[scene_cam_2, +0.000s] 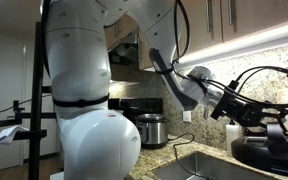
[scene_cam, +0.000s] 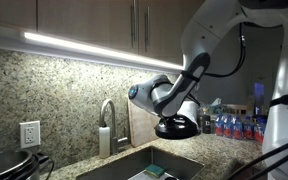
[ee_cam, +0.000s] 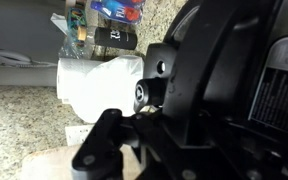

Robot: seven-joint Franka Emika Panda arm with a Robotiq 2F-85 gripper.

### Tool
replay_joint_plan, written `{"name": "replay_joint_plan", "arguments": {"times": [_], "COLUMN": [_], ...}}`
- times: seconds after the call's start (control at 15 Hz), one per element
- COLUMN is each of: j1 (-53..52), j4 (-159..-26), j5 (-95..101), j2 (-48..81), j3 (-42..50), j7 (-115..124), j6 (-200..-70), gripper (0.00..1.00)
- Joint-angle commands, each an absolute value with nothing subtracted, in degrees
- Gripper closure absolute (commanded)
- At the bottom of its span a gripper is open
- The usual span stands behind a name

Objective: Pick up the cooker lid and put it on the cooker machine

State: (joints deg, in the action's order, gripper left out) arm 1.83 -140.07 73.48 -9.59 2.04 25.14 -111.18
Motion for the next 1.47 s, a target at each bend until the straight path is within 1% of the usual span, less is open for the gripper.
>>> {"name": "replay_joint_plan", "arguments": {"times": [0.0, 0.2, 0.27, 0.6, 0.67, 1.07, 1.4], "j1": [1.1, 1.19, 1.08, 1.11, 0.93, -0.38, -3.31], "j4": [-142.59, -143.49, -142.12, -142.74, -142.44, -141.41, -142.95], "j5": [73.74, 73.48, 73.39, 73.39, 74.25, 78.17, 80.81], "j2": [-14.62, -15.57, -11.61, -12.35, -11.97, -9.46, -10.1], "j3": [1.5, 2.09, 1.95, 2.16, 2.06, 0.64, -2.63], "j7": [21.75, 21.81, 25.07, 25.07, 25.2, 23.03, 22.87], "j6": [-109.72, -110.67, -111.13, -111.15, -112.3, -119.87, -119.67], "gripper": [0.99, 0.99, 0.97, 0.97, 0.99, 0.99, 0.99]}}
